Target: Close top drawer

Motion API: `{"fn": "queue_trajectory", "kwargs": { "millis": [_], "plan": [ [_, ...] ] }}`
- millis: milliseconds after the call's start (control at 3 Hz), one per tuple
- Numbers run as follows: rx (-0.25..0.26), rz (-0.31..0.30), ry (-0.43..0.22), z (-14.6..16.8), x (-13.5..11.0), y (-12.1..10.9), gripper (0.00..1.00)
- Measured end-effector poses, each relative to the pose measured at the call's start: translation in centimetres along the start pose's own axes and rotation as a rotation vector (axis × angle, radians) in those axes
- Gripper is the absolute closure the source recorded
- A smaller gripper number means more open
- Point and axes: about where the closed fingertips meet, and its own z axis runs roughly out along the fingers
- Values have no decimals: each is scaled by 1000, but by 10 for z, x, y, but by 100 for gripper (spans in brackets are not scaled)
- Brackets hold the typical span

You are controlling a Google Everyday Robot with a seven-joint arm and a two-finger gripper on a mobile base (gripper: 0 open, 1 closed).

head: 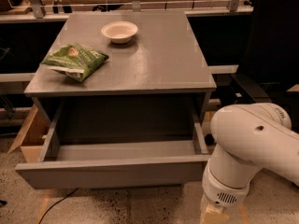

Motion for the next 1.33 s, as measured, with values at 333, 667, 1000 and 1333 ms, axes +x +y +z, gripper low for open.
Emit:
{"fn": "queue_trajectory", "kwargs": {
  "millis": [333,667,1000,1333],
  "plan": [
    [4,0,1,-1,0,1,88],
    [7,1,2,-2,1,1,100],
    [2,26,-53,14,-6,-10,100],
    [37,57,-163,37,-30,-51,100]
  ]
}}
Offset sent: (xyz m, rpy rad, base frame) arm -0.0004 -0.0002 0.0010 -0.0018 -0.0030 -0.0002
